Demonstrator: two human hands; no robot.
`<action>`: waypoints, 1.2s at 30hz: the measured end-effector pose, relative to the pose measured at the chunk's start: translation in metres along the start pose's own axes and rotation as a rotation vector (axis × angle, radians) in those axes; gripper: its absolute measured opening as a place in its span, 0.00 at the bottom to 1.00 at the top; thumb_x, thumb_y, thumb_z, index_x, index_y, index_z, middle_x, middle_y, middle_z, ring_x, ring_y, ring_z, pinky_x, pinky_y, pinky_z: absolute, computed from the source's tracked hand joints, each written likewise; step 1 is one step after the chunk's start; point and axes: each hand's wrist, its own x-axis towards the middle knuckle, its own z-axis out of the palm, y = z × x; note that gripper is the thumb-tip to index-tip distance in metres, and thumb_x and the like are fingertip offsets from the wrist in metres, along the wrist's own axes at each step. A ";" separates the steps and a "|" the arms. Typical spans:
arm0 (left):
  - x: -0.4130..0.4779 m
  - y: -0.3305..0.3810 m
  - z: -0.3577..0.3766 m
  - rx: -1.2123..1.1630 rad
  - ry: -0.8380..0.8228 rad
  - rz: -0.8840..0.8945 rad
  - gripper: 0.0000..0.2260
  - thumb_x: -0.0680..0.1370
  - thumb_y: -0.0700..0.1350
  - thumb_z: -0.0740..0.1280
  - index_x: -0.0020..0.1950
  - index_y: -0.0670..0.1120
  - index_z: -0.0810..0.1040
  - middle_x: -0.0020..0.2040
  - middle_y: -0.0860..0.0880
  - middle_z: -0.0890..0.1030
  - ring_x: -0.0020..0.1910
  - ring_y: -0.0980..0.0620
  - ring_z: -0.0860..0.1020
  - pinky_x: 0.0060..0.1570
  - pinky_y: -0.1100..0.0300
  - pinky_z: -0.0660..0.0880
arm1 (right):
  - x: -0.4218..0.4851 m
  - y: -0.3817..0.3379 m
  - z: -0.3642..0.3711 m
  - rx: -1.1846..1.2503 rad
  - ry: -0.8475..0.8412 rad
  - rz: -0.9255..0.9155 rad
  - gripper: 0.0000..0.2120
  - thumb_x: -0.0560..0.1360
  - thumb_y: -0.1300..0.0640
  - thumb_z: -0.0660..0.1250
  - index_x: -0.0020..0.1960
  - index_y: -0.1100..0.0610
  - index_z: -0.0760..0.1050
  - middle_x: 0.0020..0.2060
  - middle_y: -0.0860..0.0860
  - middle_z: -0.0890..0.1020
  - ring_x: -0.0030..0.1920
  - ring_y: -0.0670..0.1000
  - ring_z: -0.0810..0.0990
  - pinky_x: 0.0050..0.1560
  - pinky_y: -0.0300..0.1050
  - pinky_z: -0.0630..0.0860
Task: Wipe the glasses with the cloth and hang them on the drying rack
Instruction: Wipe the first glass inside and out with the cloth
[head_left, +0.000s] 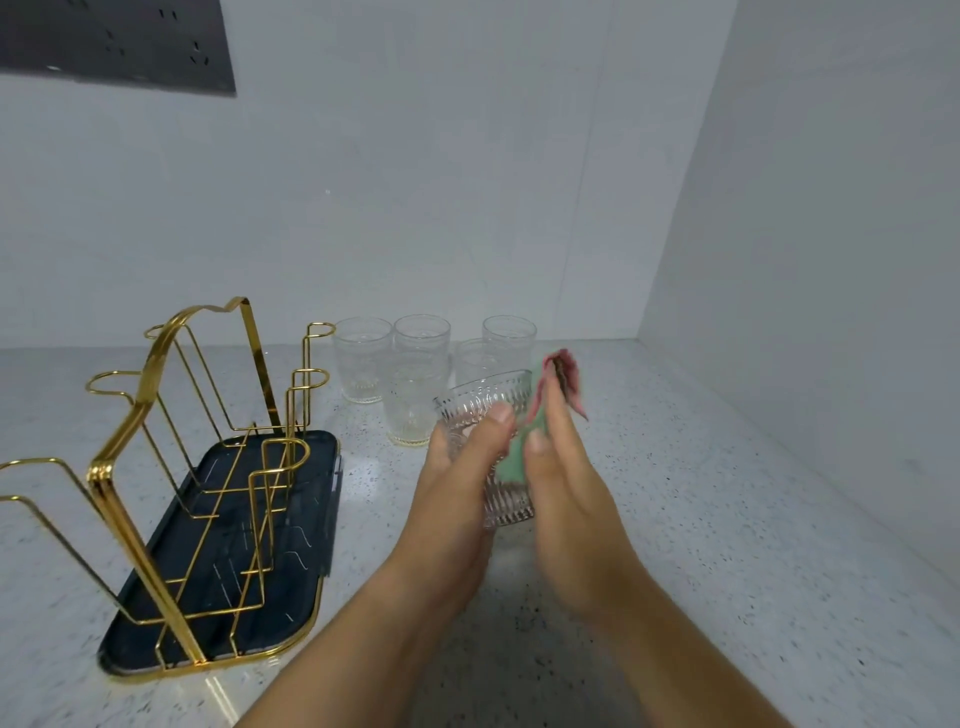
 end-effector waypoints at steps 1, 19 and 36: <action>-0.002 0.001 0.002 -0.001 0.021 0.027 0.31 0.77 0.57 0.72 0.74 0.43 0.74 0.64 0.40 0.85 0.63 0.41 0.84 0.58 0.48 0.81 | 0.003 0.000 0.000 0.164 0.012 0.095 0.20 0.87 0.44 0.49 0.78 0.34 0.59 0.73 0.32 0.70 0.67 0.27 0.71 0.63 0.22 0.67; 0.003 -0.005 0.000 0.080 0.231 0.194 0.32 0.69 0.54 0.82 0.69 0.57 0.71 0.59 0.53 0.86 0.60 0.49 0.86 0.61 0.41 0.82 | -0.024 0.007 0.022 0.997 0.054 0.487 0.25 0.83 0.46 0.54 0.67 0.60 0.79 0.68 0.66 0.77 0.70 0.65 0.75 0.78 0.60 0.65; -0.003 0.002 0.012 -0.316 -0.015 -0.154 0.31 0.81 0.60 0.64 0.73 0.36 0.77 0.70 0.39 0.81 0.71 0.44 0.79 0.77 0.51 0.68 | 0.001 0.017 0.038 0.237 0.237 0.011 0.27 0.84 0.40 0.49 0.81 0.33 0.45 0.80 0.29 0.50 0.80 0.35 0.54 0.79 0.43 0.59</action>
